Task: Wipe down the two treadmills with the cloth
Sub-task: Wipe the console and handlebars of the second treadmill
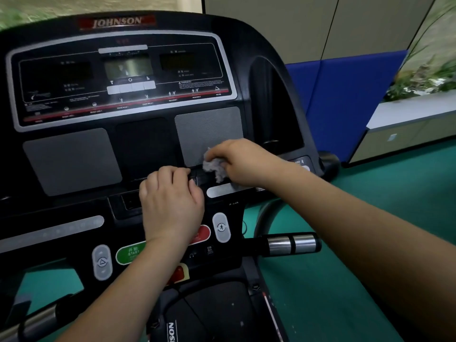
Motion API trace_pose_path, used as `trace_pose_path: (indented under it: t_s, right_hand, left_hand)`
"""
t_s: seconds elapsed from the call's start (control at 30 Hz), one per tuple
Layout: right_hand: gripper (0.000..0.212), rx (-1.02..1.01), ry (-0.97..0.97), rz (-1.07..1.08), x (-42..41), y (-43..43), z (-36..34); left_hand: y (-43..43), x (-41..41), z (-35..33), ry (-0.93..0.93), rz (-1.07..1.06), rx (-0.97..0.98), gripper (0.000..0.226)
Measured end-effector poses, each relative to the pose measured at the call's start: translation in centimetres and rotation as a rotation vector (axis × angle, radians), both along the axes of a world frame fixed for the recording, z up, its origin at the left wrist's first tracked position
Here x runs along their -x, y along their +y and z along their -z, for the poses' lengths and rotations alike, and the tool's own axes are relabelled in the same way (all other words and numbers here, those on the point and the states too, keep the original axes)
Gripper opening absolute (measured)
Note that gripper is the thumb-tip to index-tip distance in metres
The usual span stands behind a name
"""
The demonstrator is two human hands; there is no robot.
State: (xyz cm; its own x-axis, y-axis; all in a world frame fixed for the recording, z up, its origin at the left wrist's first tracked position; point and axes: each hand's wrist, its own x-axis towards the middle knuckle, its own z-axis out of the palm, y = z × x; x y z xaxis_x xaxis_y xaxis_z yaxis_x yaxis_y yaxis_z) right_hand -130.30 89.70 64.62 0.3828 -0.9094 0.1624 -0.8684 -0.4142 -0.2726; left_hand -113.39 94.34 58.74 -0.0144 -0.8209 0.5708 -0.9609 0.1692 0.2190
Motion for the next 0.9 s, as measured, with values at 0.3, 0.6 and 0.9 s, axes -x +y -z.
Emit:
trace_pose_path:
  t_s: [0.3,0.6,0.9]
  right_hand:
    - [0.037,-0.062,0.054,0.243,10.2,1.2,-1.1]
    - [0.034,0.085,0.143,0.354,10.6,-2.4,1.0]
    - [0.028,-0.233,-0.108,0.337,8.6,-2.5,-1.1]
  left_hand:
    - [0.0,0.0,0.0,0.028,0.019,0.011,0.036]
    - [0.0,0.1,0.2,0.031,0.009,0.007,0.034]
    - [0.1,0.0,0.1,0.022,0.018,-0.001,0.033]
